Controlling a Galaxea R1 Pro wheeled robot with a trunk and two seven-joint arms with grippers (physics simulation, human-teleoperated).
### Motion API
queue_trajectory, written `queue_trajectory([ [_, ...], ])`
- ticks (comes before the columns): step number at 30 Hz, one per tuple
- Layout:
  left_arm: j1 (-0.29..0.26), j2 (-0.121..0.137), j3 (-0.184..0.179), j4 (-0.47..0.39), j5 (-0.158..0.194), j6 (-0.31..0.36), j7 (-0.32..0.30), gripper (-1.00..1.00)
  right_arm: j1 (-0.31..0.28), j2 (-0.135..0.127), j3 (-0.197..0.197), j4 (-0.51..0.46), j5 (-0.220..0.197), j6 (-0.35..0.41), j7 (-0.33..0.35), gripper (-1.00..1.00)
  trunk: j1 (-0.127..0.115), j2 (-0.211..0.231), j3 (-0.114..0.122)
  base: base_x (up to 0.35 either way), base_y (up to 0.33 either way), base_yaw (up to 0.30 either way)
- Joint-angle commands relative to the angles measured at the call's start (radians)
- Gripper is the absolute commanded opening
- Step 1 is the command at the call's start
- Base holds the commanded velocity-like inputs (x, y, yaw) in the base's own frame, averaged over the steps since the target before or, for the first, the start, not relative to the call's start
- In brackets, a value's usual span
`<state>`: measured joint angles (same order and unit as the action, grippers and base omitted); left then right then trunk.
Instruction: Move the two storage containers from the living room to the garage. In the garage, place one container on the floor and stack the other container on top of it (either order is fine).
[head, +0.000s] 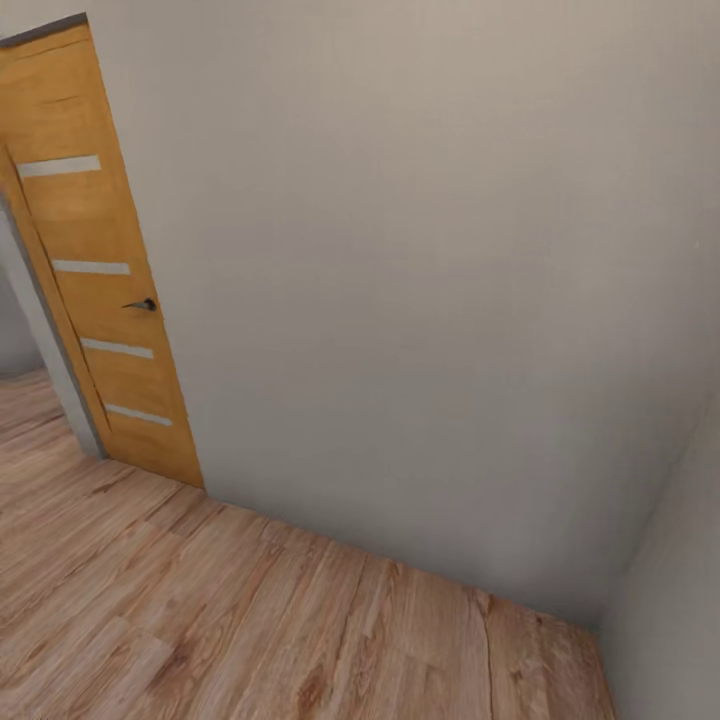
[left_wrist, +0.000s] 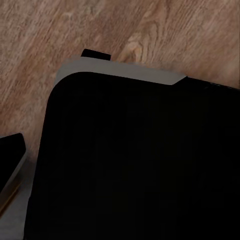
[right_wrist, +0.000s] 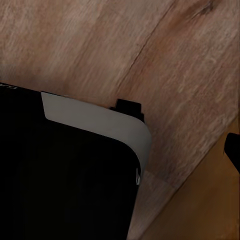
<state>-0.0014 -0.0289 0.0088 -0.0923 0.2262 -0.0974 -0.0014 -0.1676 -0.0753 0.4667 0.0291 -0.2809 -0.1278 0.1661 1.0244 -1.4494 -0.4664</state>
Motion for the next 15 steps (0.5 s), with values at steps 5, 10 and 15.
queue_trajectory([
  [5, 0.0, 0.0, 0.0, 0.0, 0.006, -0.002, 0.0, 1.0, -0.001, 0.0, 0.007, 0.003, -0.011, -0.006, 0.006, 1.0, 0.001, 0.0, -0.001, 0.283, 0.0, 0.267],
  [10, 0.0, 0.0, 0.0, 0.0, 0.006, -0.002, 0.0, 1.0, -0.001, 0.0, 0.007, 0.003, -0.011, -0.006, 0.006, 1.0, 0.001, 0.0, -0.001, 0.259, 0.0, 0.267],
  [15, 0.0, 0.0, 0.0, 0.0, 0.006, -0.002, 0.0, 1.0, -0.001, 0.0, 0.007, 0.003, -0.011, -0.006, 0.006, 1.0, 0.001, 0.0, -0.001, 0.249, 0.0, 0.267],
])
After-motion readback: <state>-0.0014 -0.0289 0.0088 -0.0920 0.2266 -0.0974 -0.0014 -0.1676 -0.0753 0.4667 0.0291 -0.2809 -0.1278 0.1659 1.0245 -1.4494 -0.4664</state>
